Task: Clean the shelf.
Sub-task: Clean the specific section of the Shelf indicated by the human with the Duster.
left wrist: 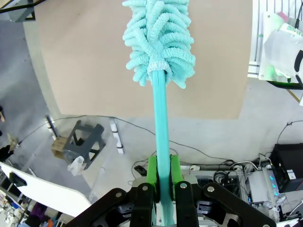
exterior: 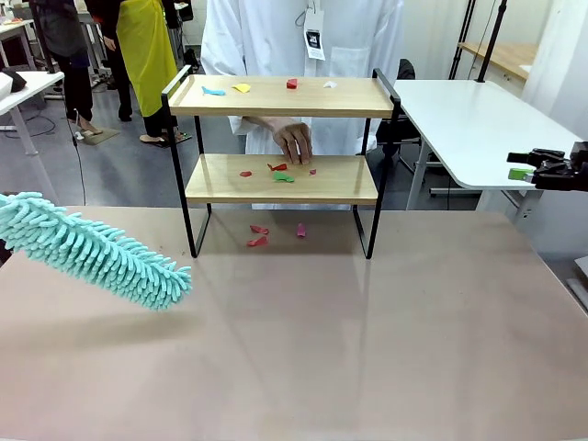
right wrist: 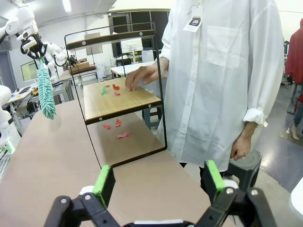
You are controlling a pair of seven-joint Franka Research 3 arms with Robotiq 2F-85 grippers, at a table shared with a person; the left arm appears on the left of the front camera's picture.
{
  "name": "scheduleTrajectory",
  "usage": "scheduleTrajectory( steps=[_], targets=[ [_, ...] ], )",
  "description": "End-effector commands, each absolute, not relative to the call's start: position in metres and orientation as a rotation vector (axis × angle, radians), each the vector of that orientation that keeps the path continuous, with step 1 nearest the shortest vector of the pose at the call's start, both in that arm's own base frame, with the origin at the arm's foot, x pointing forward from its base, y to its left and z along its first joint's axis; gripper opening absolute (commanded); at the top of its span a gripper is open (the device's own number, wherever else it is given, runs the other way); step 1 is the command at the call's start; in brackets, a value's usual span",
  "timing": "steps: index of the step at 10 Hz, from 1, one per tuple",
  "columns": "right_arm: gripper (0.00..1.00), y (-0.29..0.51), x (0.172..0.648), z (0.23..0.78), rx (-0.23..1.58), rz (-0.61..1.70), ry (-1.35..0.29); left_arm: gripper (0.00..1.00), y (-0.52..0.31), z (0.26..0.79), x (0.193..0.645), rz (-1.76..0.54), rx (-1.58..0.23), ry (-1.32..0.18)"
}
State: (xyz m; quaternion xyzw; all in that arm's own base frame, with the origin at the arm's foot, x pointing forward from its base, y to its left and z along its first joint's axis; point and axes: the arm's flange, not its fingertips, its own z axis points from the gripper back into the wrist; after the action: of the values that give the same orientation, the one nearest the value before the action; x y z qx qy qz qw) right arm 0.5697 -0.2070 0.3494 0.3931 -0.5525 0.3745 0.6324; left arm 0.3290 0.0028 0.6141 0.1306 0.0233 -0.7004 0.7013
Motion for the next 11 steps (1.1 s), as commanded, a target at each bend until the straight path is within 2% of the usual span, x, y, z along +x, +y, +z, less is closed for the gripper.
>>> scheduleTrajectory(
  steps=[1,6,11],
  targets=[
    [1.00,-0.205,0.571,0.352,0.898,0.862,-1.266,0.13,0.004,0.618,0.330,-1.554,0.296,0.053],
    [1.00,-0.205,0.571,0.352,0.898,0.862,-1.266,0.13,0.003,0.614,0.329,-1.559,0.291,0.052],
    [1.00,-0.205,0.571,0.352,0.898,0.862,-1.266,0.13,-0.062,0.607,0.281,-1.474,0.078,-0.167]
  ],
)
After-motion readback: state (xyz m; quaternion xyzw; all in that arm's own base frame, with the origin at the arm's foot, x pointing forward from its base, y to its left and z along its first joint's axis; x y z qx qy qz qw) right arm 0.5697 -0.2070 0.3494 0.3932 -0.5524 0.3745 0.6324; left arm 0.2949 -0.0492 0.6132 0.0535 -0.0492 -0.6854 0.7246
